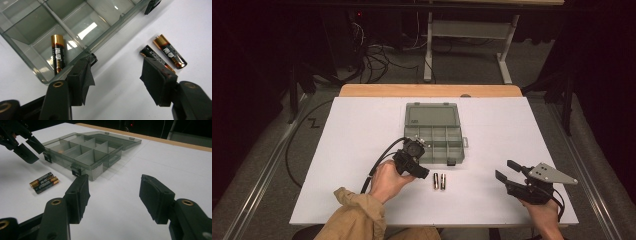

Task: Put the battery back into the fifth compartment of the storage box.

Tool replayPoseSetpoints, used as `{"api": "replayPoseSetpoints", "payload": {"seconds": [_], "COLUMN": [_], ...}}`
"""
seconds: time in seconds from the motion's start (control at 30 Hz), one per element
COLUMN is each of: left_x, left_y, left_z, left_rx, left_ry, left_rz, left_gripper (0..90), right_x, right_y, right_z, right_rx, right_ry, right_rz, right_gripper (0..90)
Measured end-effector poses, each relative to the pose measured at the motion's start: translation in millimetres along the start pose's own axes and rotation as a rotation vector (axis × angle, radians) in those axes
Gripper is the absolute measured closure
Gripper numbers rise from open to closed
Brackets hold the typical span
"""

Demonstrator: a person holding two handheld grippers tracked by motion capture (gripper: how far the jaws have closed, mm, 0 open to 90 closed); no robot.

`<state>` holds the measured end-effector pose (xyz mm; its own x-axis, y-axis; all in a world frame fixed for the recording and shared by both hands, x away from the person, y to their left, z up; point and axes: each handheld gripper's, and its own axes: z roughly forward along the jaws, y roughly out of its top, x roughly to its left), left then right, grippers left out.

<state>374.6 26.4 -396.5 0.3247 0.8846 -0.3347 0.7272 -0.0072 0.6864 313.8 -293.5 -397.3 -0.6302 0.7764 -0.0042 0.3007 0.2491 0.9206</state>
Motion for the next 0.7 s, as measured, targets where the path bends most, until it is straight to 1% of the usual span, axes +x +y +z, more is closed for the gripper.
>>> {"api": "replayPoseSetpoints", "payload": {"seconds": [0.17,0.37,0.53,0.7], "left_x": [-4.4,-9.3,-14.1,-16.8], "left_y": [-0.7,-3.7,-5.3,-7.3], "left_z": [2.0,6.7,10.6,14.5], "left_rx": [0.006,0.02,0.028,0.037], "left_ry": [-0.015,-0.015,-0.027,-0.029], "left_rz": [-0.006,0.007,0.006,0.009], "left_gripper": [40.7,41.4,41.5,41.4], "right_x": [0.3,0.6,0.4,0.7], "right_y": [0.0,0.1,0.1,0.1], "right_z": [0.1,-0.3,-0.3,-0.4], "right_rx": [0.001,-0.002,-0.002,-0.001], "right_ry": [-0.002,-0.003,-0.002,-0.003], "right_rz": [-0.001,-0.007,-0.006,-0.008], "right_gripper": [42.7,42.9,42.9,42.8]}}
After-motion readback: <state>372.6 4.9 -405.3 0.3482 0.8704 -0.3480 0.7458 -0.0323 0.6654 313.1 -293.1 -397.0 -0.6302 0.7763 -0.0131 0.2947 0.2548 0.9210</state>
